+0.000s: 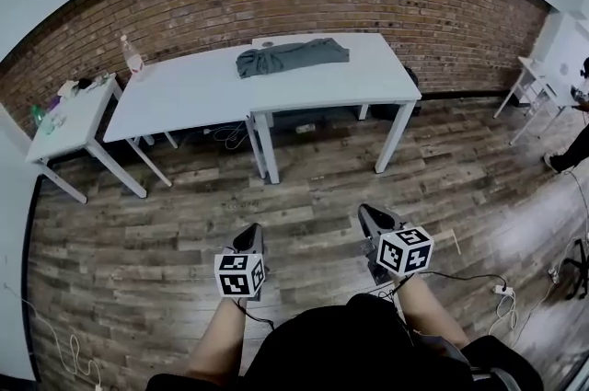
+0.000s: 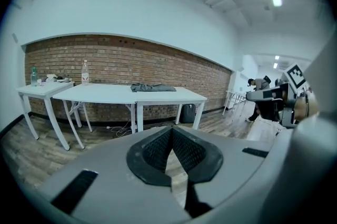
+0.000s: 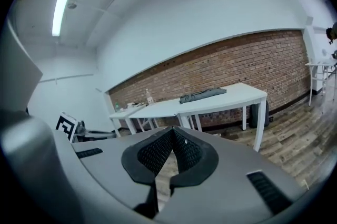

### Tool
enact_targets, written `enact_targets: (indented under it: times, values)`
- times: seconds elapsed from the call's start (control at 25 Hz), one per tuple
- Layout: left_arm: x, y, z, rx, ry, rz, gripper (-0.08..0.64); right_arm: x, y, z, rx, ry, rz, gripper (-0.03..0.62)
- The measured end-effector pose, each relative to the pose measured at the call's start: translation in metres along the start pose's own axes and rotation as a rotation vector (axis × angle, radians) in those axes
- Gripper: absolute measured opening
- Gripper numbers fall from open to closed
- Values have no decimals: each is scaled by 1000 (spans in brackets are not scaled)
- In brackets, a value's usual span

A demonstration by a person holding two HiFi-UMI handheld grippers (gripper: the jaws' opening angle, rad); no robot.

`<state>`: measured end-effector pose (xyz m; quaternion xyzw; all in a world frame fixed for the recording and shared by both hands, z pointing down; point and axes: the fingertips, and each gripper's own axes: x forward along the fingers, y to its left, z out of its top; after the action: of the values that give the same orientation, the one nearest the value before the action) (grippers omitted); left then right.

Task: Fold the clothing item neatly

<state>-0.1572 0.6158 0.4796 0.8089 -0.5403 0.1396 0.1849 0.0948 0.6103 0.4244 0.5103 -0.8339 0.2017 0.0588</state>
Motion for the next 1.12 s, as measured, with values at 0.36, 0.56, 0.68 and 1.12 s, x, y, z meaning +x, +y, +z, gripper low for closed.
enact_targets:
  times: [0.36,0.56,0.68,1.12]
  values:
    - [-22,-10,5,-39,-44,91,-2,-22,-14,7,-103,-10,9,-2]
    - [-21,-48,11,70,-48,93,-2,-43,-25,13,-107,-34,17,-2]
    - [-18,-62,8,68,-30,85,-2,-50,-33,9,-95,-24,22,-2]
    - [-18,-87,-2,75,9,86,-2,-74,-49,4,-92,-28,16,-2]
